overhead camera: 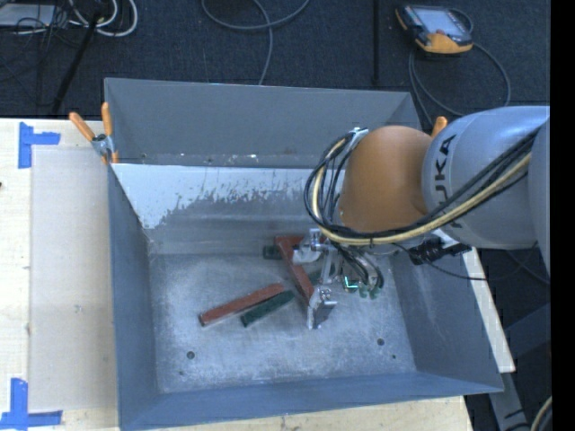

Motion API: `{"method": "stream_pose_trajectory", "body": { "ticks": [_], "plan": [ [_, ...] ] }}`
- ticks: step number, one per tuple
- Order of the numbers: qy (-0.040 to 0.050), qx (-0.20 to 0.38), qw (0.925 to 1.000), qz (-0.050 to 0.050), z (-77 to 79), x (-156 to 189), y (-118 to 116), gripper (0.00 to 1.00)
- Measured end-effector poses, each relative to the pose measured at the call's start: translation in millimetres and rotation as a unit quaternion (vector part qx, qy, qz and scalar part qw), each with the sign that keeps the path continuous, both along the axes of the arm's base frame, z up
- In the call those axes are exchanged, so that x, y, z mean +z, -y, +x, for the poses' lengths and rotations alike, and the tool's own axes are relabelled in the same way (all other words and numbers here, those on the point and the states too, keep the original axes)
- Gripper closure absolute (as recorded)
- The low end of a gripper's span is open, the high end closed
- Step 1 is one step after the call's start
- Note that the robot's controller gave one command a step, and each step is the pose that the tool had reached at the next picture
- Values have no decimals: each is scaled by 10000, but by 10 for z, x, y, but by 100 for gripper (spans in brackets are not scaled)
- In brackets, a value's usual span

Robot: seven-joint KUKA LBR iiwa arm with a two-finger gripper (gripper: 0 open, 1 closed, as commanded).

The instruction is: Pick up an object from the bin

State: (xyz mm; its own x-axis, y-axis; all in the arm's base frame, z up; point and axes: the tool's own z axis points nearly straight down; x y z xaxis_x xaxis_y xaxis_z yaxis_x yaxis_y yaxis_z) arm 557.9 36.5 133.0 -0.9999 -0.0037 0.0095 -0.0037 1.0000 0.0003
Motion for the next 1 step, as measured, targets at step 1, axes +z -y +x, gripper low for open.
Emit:
{"method": "stream_pose_trajectory", "body": {
  "ticks": [1],
  "plan": [
    [38, -3, 10000, 1, 19, 42, 1, 0]
  ]
}}
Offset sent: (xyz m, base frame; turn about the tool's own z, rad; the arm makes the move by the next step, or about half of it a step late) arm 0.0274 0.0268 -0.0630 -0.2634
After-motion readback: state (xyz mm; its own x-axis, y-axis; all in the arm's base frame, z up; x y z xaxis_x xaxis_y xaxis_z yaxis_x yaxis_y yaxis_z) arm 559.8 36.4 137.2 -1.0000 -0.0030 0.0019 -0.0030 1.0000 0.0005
